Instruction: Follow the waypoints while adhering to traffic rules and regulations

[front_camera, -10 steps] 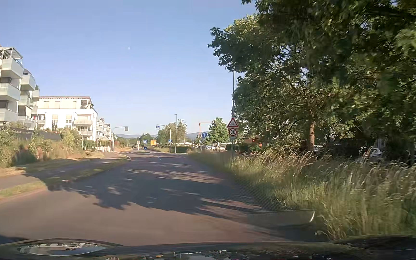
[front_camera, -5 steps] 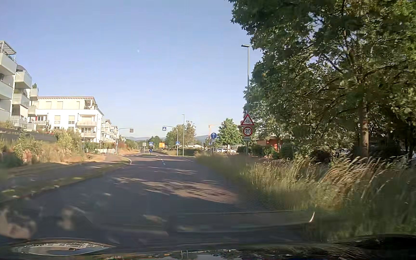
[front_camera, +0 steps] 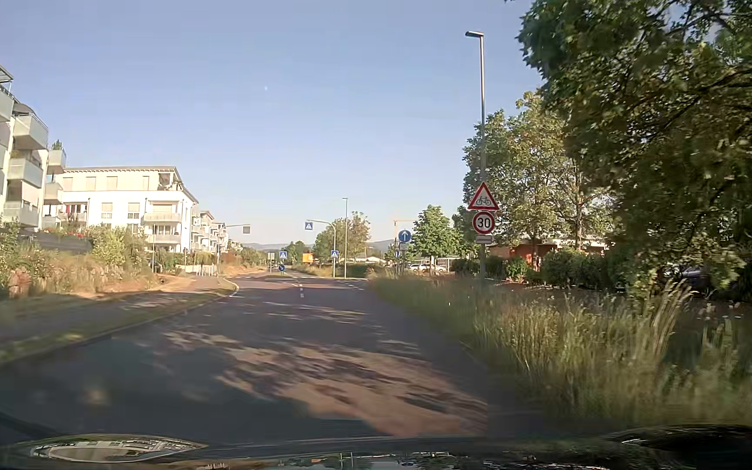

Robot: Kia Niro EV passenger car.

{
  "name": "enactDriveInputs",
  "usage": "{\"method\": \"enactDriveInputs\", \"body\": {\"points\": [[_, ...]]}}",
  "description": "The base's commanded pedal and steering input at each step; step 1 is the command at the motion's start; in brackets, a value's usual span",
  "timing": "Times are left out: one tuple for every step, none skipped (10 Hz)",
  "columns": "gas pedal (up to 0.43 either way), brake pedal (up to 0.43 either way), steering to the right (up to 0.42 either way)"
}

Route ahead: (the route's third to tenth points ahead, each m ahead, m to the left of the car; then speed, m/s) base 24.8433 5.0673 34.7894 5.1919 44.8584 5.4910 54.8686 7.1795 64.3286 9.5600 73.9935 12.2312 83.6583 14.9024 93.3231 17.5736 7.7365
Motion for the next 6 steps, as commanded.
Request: {"method": "enactDriveInputs", "body": {"points": [[0.098, 0.0, -0.038], [0.098, 0.0, -0.037], [0.098, 0.0, -0.036], [0.098, 0.0, -0.037], [0.098, 0.0, -0.036], [0.098, 0.0, -0.036]]}}
